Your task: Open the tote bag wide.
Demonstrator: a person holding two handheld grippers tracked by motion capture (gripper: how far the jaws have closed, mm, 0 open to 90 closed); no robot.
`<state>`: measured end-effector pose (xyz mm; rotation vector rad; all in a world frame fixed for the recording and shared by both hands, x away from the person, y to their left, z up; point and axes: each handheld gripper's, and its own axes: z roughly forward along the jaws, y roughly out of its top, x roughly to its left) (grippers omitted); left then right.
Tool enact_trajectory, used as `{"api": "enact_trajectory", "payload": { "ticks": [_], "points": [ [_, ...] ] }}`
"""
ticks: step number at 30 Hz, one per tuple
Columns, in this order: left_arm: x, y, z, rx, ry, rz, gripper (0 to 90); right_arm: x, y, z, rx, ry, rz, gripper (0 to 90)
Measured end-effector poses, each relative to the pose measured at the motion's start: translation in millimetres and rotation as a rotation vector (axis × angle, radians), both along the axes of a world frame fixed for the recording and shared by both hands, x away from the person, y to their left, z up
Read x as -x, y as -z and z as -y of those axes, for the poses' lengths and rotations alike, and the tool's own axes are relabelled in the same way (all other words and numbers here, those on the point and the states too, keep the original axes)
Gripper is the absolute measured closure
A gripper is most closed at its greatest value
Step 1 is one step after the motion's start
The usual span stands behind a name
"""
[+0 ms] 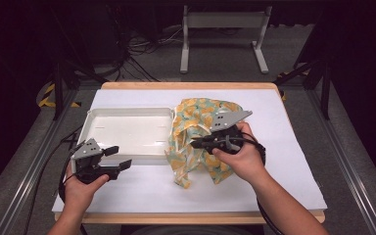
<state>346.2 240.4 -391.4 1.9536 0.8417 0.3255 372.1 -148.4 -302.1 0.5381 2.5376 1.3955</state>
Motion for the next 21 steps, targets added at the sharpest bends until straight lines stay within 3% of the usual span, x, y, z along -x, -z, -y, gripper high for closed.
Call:
{"api": "enact_trajectory", "payload": {
  "ticks": [5,21],
  "points": [
    [-0.3,0.3,0.7,-0.005,0.002,0.004,27.9,0.0,-8.4,20.3,-0.071,0.064,0.035,89.7],
    [-0.4,1.6,4.1,-0.016,0.008,-0.002,27.8,5.4,-14.9,81.0,-0.204,0.229,0.077,89.3]
  ]
}}
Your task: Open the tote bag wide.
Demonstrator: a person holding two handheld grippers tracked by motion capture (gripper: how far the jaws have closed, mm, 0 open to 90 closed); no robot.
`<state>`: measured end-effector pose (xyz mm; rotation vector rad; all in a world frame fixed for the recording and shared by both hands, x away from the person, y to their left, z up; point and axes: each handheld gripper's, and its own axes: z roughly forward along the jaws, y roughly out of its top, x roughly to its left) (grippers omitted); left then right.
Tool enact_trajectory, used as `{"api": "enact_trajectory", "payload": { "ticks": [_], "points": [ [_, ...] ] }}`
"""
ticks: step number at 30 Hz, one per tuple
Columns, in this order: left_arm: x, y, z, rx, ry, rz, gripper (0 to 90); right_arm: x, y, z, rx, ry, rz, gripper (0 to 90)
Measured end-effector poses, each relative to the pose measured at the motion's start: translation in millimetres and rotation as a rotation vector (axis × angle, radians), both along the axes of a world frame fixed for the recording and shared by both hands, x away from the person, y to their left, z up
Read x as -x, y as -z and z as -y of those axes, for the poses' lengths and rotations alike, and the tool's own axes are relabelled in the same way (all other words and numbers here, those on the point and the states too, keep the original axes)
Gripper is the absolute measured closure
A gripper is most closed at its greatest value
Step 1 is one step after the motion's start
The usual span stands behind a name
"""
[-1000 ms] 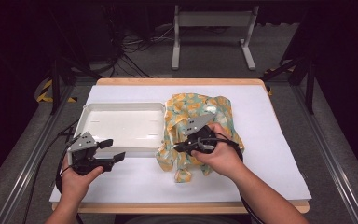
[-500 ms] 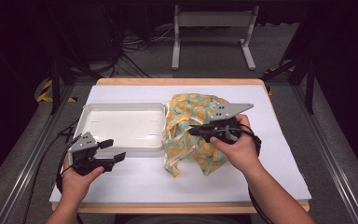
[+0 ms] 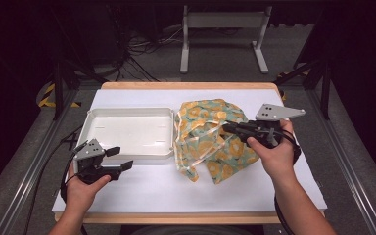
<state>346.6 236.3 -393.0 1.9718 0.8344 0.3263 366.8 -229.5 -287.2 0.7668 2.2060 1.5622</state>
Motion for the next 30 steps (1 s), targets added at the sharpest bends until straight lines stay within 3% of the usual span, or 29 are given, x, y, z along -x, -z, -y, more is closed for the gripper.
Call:
{"api": "enact_trajectory", "payload": {
  "ticks": [8,17,24,30],
  "points": [
    [-0.2,0.4,0.8,-0.004,0.002,0.001,27.8,4.2,2.3,30.0,-0.033,0.086,0.016,89.2],
    [-0.2,0.9,1.6,0.002,-0.002,-0.007,27.8,4.3,13.1,56.1,-0.048,0.161,-0.003,89.0],
    [-0.6,1.3,1.6,0.001,-0.002,-0.005,27.8,4.5,25.9,71.0,-0.051,0.202,-0.032,87.7],
    [-0.5,1.3,1.8,0.002,-0.005,-0.006,27.7,3.5,45.8,84.6,-0.049,0.245,-0.078,86.3]
  ]
}}
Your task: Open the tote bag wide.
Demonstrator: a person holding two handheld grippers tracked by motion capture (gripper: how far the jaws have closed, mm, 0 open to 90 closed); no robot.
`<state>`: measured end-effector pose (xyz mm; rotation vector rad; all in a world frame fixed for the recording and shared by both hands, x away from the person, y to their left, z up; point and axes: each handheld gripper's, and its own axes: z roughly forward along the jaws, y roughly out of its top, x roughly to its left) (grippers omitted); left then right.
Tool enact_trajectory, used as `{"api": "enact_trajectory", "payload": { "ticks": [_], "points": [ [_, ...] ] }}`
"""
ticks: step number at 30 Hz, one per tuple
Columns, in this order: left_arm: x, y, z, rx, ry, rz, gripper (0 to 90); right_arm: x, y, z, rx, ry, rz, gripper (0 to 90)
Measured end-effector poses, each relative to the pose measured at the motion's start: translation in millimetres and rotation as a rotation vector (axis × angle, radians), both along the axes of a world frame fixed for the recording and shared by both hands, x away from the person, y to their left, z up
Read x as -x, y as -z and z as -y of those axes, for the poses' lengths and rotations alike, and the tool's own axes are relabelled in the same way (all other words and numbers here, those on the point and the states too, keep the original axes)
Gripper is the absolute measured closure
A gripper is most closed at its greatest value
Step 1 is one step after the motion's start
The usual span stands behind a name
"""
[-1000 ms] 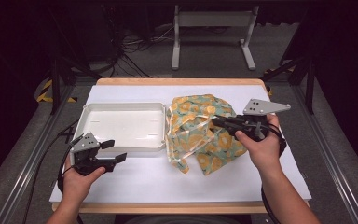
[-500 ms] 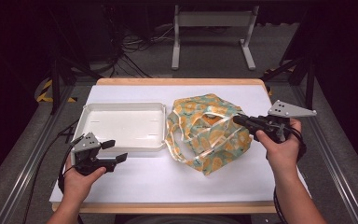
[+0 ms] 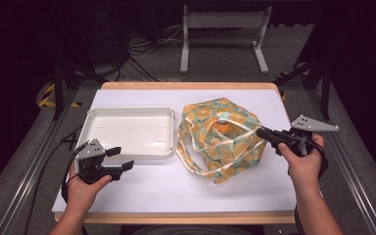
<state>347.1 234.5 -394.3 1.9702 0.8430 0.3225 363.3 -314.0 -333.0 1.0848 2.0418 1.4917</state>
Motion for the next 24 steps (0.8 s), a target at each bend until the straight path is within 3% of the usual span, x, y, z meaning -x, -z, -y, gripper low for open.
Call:
{"api": "enact_trajectory", "payload": {
  "ticks": [8,12,15,16,18,21,24],
  "points": [
    [-0.5,0.3,0.5,-0.006,0.007,0.002,27.7,-3.6,18.0,6.3,0.025,0.025,-0.047,84.2],
    [-0.5,0.4,0.3,-0.007,0.007,0.001,27.8,-5.6,21.9,7.6,0.036,0.033,-0.084,77.2],
    [-0.5,0.4,0.2,-0.007,0.007,0.001,27.7,-4.6,20.8,7.8,0.052,0.035,-0.087,69.0],
    [-0.5,0.5,0.3,-0.007,0.008,0.001,27.7,-3.1,19.0,8.1,0.063,0.038,-0.077,60.4],
    [-0.6,0.6,0.3,-0.007,0.008,0.001,27.7,-1.6,17.7,8.6,0.073,0.042,-0.083,51.9],
    [-0.7,0.8,0.5,-0.008,0.01,0.0,27.7,0.6,16.1,10.4,0.073,0.027,-0.091,43.6],
    [-0.6,1.1,0.9,-0.005,0.009,-0.003,27.6,5.5,13.0,12.2,0.114,-0.001,-0.11,31.6]
  ]
}}
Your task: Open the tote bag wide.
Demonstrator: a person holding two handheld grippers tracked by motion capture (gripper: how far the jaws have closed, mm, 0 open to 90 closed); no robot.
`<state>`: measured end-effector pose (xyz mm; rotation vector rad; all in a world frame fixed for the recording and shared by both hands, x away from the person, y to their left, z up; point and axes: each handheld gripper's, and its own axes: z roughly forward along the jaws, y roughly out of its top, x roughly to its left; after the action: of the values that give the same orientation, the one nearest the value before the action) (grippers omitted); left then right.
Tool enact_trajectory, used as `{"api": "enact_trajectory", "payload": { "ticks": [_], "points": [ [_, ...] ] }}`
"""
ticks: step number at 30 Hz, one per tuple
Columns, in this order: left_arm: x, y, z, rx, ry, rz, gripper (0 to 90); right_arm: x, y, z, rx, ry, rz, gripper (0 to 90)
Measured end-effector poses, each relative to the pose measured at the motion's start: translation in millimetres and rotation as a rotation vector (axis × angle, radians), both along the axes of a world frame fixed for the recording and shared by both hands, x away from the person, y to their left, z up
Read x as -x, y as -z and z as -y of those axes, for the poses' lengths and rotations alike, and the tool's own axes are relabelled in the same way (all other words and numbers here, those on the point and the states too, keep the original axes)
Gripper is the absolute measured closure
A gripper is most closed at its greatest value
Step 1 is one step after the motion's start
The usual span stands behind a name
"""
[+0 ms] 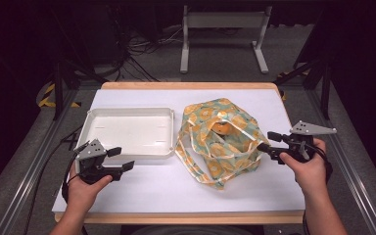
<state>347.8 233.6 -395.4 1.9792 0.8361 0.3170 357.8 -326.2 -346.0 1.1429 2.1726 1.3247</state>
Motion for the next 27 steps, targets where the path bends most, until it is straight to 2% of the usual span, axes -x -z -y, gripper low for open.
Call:
{"api": "enact_trajectory", "payload": {
  "ticks": [2,3,9,11,14,18,24,27],
  "points": [
    [0.0,0.3,0.6,0.001,-0.002,-0.002,27.6,3.0,-1.9,0.5,0.04,-0.012,-0.025,27.6],
    [-0.3,0.3,0.6,-0.002,-0.001,0.001,27.6,6.9,-4.3,0.9,0.06,-0.016,-0.021,26.2],
    [0.0,0.3,1.4,-0.003,-0.001,0.0,27.5,22.2,-16.1,-1.2,0.124,-0.048,-0.03,19.7],
    [0.0,0.3,1.4,-0.003,-0.001,0.0,27.5,27.7,-21.3,-2.0,0.132,-0.066,-0.016,19.2],
    [0.1,0.2,1.3,-0.003,-0.002,0.001,27.5,35.4,-29.9,-2.2,0.132,-0.092,-0.005,17.4],
    [0.2,0.4,2.1,0.0,-0.002,-0.002,27.5,43.8,-42.0,-5.9,0.119,-0.13,0.035,16.7],
    [-0.1,0.4,2.1,-0.003,0.0,0.0,27.5,50.3,-55.2,-19.6,0.116,-0.175,0.084,16.3],
    [-0.3,0.9,2.2,-0.007,0.005,-0.006,27.5,49.9,-56.5,-29.2,0.1,-0.185,0.094,15.8]
  ]
}}
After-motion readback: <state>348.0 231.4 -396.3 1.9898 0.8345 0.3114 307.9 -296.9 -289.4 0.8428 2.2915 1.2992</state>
